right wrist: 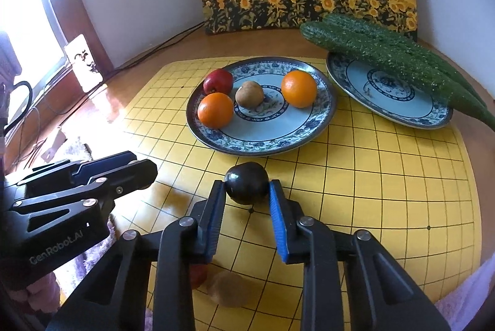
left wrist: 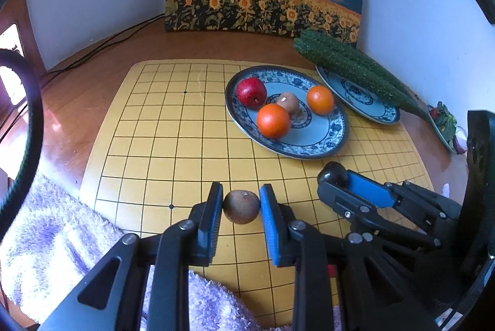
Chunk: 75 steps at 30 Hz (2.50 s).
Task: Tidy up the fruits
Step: 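Close the left tool on the brown kiwi while the right tool grips the black plum, then carry the kiwi with the left tool while the right tool carries the plum to the plate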
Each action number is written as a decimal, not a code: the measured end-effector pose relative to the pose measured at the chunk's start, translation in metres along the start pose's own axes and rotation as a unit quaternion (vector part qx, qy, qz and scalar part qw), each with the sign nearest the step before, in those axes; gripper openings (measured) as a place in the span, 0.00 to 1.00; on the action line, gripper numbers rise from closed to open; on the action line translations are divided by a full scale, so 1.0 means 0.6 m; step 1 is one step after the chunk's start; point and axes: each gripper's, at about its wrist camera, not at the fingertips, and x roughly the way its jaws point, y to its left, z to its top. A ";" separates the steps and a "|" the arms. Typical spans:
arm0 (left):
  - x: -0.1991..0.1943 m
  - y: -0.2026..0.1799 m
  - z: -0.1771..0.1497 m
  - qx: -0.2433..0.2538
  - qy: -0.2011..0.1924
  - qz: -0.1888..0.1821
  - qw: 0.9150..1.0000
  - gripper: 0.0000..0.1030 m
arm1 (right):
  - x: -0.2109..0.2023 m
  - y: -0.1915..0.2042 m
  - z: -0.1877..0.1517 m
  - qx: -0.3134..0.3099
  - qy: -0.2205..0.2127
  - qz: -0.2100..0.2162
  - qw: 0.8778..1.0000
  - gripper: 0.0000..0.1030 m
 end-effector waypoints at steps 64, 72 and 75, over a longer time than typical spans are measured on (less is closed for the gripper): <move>0.066 -0.057 0.075 0.039 -0.032 0.003 0.999 0.25 | -0.008 -0.050 0.068 0.000 -0.026 -0.013 1.000 0.29; 0.069 -0.054 0.076 0.037 -0.030 0.005 0.999 0.25 | 0.010 -0.054 0.073 -0.001 -0.018 -0.018 1.000 0.29; 0.070 -0.053 0.076 0.037 -0.029 0.005 0.999 0.25 | 0.014 -0.056 0.073 -0.002 -0.016 -0.018 1.000 0.29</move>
